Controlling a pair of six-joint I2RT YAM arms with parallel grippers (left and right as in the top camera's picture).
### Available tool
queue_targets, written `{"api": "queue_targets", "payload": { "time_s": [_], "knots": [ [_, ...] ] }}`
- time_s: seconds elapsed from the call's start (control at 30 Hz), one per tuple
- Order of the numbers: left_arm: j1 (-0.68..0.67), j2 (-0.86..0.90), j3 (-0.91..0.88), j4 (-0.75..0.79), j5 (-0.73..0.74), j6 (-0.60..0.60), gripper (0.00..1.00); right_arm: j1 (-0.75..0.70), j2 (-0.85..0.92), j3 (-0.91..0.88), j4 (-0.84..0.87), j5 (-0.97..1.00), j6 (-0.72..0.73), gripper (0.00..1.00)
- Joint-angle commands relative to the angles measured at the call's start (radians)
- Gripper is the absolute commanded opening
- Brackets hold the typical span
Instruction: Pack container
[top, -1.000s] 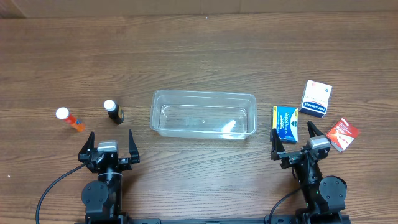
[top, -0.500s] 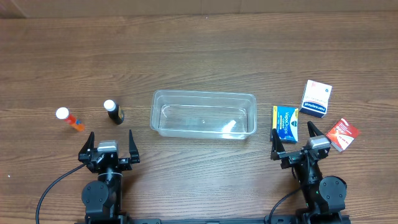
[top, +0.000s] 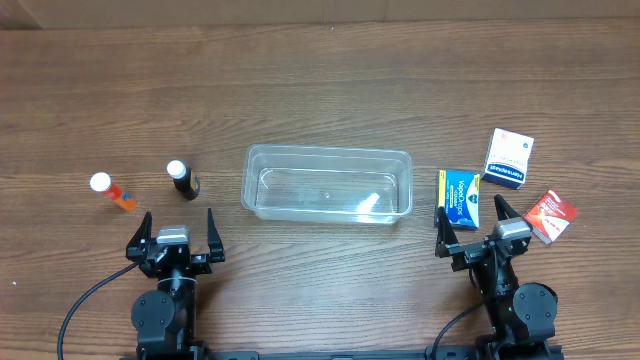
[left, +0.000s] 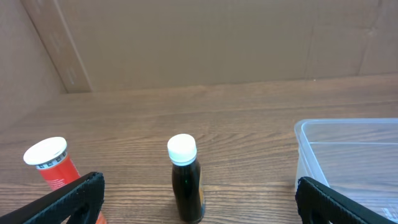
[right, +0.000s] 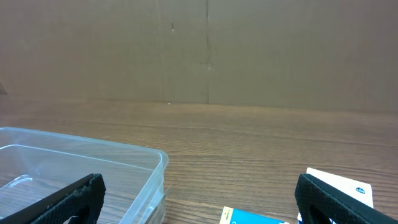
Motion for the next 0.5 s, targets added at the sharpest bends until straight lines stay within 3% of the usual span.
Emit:
{"api": "queue_targets", "payload": {
  "time_s": [0.0,0.17,0.47],
  "knots": [
    [-0.006,-0.011,-0.003,0.002,0.029,-0.008,1.00,0.006,-0.006,-0.010,0.004,0.005,0.029,1.00],
    [-0.006,-0.011,-0.003,0.002,0.026,-0.137,1.00,0.006,-0.006,-0.010,0.005,0.006,0.172,1.00],
    [-0.006,-0.003,0.115,-0.019,0.026,-0.150,1.00,0.006,0.010,0.111,-0.017,0.006,0.241,1.00]
  ]
}}
